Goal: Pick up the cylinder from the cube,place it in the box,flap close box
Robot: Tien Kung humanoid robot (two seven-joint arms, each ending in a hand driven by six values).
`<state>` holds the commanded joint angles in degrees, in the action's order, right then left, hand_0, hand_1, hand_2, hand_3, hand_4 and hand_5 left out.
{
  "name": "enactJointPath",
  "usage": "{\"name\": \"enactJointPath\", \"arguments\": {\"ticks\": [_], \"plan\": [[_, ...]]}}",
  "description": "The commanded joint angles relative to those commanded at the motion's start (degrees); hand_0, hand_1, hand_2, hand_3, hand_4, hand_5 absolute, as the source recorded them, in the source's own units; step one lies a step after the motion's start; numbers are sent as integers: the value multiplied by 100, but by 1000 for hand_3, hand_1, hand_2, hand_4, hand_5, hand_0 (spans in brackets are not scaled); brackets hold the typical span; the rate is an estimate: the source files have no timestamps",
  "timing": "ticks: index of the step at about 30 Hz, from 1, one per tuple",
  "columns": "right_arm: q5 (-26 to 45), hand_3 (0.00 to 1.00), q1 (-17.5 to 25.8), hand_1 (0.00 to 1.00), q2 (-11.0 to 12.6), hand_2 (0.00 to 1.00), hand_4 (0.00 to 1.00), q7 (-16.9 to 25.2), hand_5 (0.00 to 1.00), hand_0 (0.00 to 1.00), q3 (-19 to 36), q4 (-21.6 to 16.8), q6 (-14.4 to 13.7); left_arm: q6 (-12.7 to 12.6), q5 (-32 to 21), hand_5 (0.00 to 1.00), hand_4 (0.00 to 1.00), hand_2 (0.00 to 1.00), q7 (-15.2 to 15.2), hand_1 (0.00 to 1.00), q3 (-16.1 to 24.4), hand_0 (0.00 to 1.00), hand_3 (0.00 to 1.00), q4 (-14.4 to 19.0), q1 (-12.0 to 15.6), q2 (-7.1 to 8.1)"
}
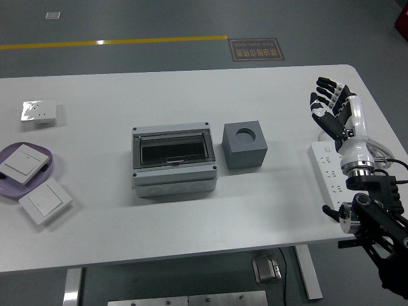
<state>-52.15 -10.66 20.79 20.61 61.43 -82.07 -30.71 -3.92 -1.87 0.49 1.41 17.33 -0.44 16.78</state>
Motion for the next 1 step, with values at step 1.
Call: {"name": "enactJointPath", "arguments": {"ticks": [1], "plan": [[5, 709, 7, 776, -2, 763, 597, 2, 133, 783, 3, 8, 1, 0, 0, 243, 710, 605, 1, 627, 1, 613, 633, -1, 2, -3]]}}
